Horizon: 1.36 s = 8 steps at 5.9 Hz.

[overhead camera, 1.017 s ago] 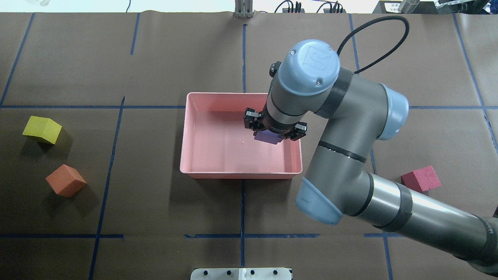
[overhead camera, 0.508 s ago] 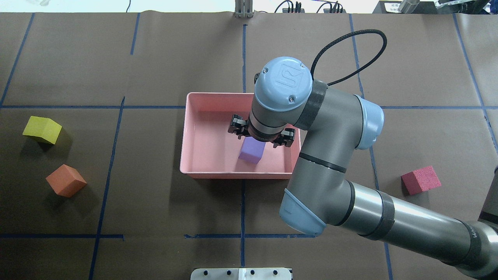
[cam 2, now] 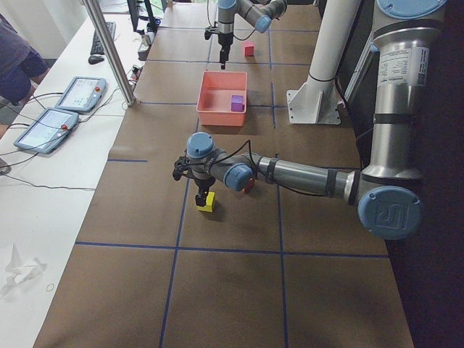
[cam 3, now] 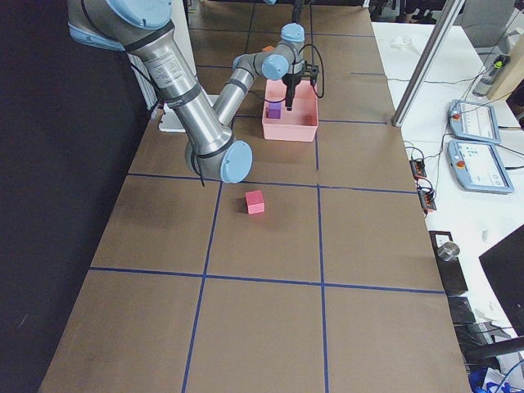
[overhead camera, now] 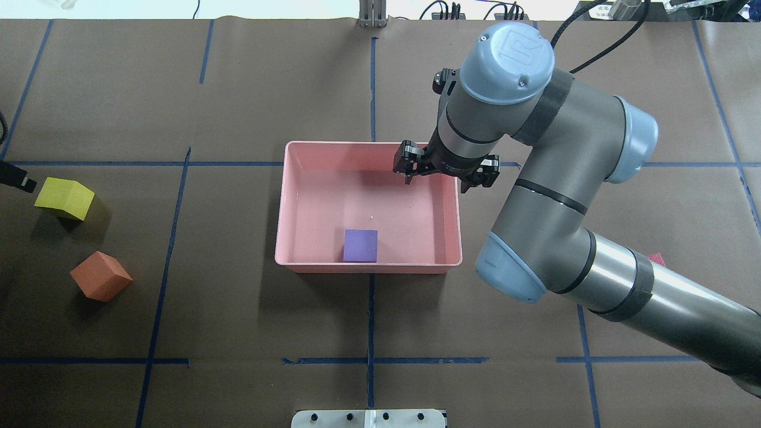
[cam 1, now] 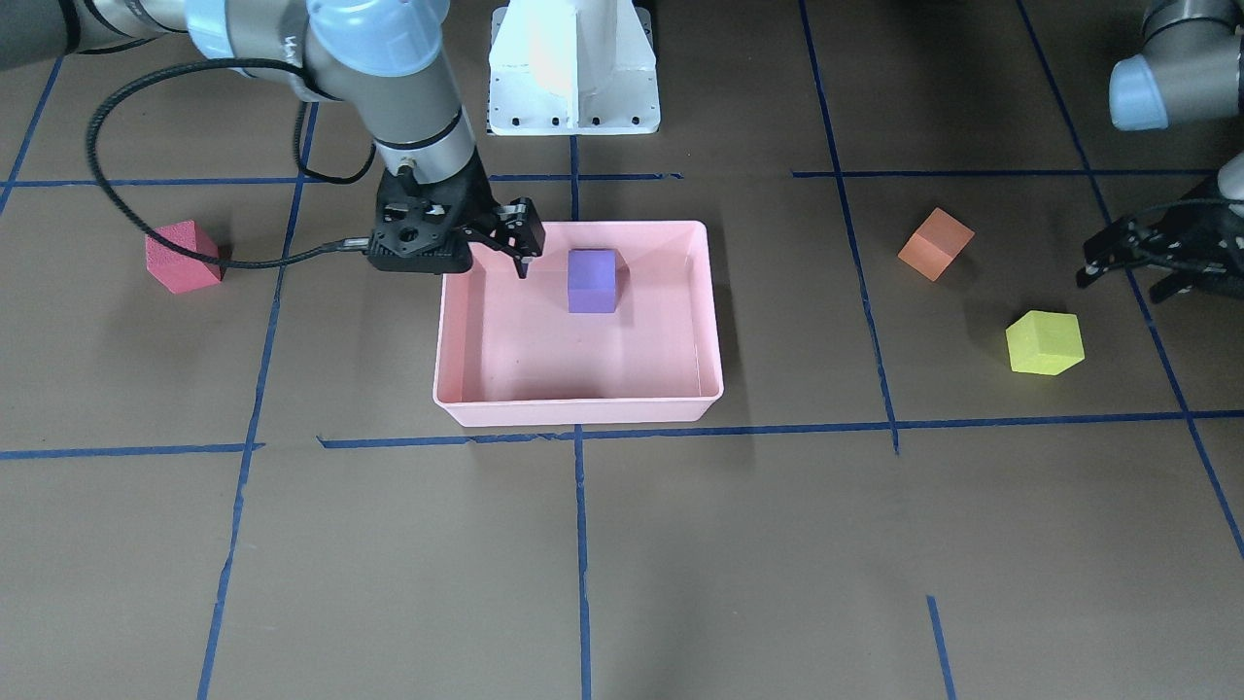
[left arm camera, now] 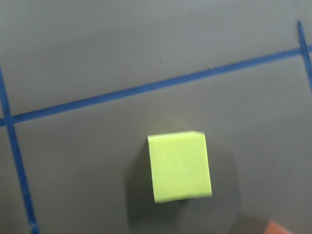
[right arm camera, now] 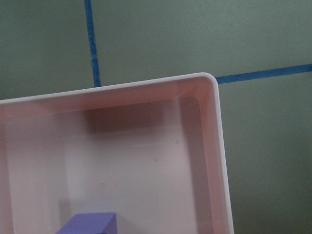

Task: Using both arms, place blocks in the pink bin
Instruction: 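Grasp the yellow cube with the left gripper while the right gripper withdraws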

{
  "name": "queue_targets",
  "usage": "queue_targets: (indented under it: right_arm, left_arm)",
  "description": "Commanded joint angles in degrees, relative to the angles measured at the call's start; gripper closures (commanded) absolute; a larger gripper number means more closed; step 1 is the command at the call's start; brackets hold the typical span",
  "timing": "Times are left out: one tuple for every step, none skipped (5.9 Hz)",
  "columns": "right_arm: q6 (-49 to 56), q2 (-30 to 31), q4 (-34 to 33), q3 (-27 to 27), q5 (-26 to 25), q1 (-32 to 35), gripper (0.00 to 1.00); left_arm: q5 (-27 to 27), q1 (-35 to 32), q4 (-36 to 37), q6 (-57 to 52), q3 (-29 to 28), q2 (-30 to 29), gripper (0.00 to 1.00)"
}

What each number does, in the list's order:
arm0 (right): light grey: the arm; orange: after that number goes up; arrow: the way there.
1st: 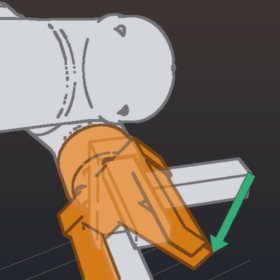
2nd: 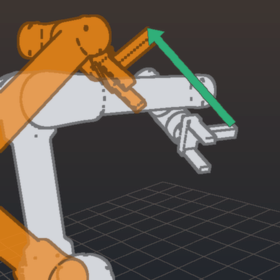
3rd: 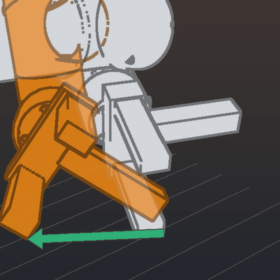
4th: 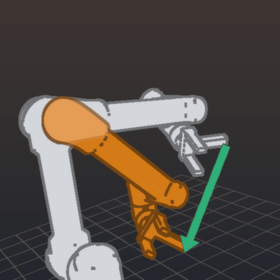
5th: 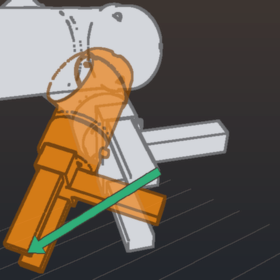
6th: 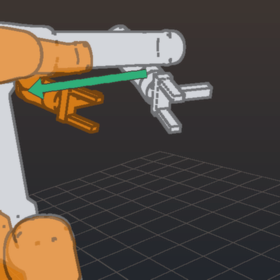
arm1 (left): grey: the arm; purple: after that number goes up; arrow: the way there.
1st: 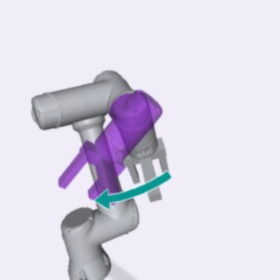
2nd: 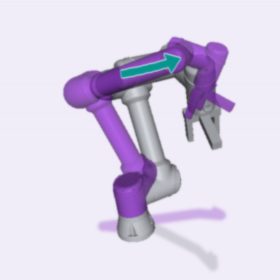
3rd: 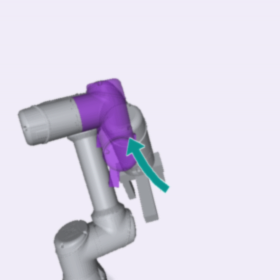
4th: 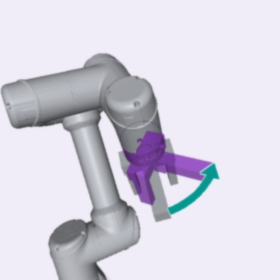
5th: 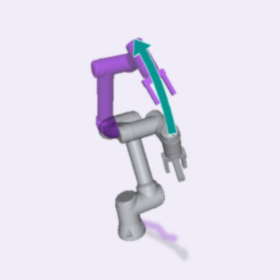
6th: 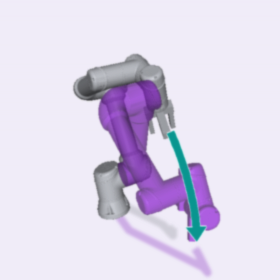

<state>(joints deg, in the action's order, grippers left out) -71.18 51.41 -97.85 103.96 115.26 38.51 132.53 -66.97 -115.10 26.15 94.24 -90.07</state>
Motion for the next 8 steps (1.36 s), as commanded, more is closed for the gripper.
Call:
queue_targets:
  right_arm:
    - [0.8,1.1,0.0,0.6,0.3,0.5,0.00]
    - [0.8,1.7,0.0,1.0,0.2,0.5,0.00]
    - [0.8,2.0,0.1,1.1,0.1,0.5,0.00]
    - [0.8,2.6,0.3,1.1,-0.1,0.4,0.00]
    - [0.9,2.7,0.4,1.1,-0.2,0.4,0.00]
    - [0.9,2.8,0.4,1.1,-0.2,0.4,0.00]
    - [0.9,2.9,0.4,1.1,-0.4,0.4,0.00]
    - [1.4,3.1,0.4,1.1,-0.3,0.4,0.00]
  left_arm:
    - [-2.3,3.1,-5.2,4.7,-4.3,-1.7,0.00]
    - [-2.7,5.2,-5.2,7.0,-4.9,-2.0,0.00]
    - [-4.2,6.1,-5.3,7.4,-6.9,-3.0,0.00]
    - [-6.1,7.5,-5.3,8.2,-8.4,-3.8,0.00]
    - [-6.3,8.2,-5.3,8.4,-9.0,-4.0,0.00]
    - [-6.3,8.5,-5.3,8.4,-9.0,-4.0,0.17]
    - [-6.3,8.6,-5.3,8.2,-9.0,-4.1,0.39]
    - [-6.3,8.6,-5.2,8.4,-8.5,-4.7,0.52]
